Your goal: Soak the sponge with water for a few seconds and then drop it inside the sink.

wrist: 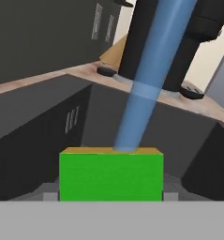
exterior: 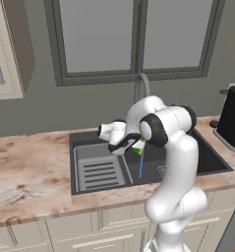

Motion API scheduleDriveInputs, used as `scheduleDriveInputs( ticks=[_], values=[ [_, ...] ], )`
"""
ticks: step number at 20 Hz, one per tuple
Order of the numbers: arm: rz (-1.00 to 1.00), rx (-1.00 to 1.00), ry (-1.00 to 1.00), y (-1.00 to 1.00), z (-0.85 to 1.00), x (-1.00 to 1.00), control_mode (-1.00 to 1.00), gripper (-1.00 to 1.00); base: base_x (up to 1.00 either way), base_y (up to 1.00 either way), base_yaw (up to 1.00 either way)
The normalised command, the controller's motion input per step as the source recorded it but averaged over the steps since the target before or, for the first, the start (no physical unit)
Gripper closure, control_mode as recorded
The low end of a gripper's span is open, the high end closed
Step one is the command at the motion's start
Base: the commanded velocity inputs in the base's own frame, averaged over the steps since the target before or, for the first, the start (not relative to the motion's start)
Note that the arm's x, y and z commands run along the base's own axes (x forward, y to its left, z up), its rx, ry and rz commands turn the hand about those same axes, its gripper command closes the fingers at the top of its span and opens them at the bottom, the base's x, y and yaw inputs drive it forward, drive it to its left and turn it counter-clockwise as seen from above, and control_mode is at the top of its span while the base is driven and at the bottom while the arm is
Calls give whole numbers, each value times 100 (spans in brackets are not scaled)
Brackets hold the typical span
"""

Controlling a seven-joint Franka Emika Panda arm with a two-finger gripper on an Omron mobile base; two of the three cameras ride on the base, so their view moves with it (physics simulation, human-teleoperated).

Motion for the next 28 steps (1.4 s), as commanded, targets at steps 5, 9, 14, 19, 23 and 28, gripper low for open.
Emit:
scheduleDriveInputs(
  ticks=[5,9,14,19,23,28],
  values=[
    [0,0,0,0,23,-53,-100,100,0,0,0],
    [0,0,0,1,42,-45,-100,100,0,0,0],
    [1,0,0,4,49,-35,-100,100,0,0,0],
    [6,0,0,13,38,-52,-100,100,0,0,0],
    [11,0,2,18,22,-55,-100,100,0,0,0],
    [13,1,7,6,43,-34,-100,100,0,0,0]
  ],
)
